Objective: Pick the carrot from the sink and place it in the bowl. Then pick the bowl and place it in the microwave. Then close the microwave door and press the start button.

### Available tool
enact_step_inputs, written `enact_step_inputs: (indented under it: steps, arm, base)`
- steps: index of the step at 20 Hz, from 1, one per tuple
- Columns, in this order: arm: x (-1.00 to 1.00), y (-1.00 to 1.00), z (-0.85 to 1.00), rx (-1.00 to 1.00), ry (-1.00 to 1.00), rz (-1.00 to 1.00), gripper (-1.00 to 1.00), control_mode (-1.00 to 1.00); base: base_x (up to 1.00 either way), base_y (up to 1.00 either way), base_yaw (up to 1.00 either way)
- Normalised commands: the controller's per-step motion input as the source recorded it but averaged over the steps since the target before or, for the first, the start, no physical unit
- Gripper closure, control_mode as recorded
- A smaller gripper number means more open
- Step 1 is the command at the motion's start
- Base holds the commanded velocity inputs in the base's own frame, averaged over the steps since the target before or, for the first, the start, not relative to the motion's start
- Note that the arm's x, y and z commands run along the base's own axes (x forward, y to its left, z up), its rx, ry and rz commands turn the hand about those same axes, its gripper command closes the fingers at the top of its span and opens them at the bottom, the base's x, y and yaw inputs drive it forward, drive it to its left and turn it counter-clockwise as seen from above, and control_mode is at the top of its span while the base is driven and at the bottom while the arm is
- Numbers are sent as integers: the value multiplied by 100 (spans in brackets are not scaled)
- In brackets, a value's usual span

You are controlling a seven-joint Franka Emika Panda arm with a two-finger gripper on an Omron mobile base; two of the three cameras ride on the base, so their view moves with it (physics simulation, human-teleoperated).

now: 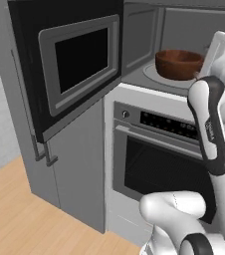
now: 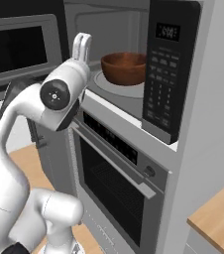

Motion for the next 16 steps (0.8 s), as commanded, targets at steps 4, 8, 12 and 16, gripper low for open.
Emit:
enact_step_inputs:
  steps: [4, 8, 12, 16]
  arm:
    - [-100, 28, 1, 0, 0, 13, -100, -100]
    - [-100, 51, 0, 0, 0, 7, -100, -100]
    - [-100, 69, 0, 3, -3, 1, -100, -100]
    - [-100, 73, 0, 9, -9, 0, -100, -100]
  base:
    - [0, 0, 0]
    - [0, 0, 0]
    - [0, 0, 0]
    - [0, 0, 0]
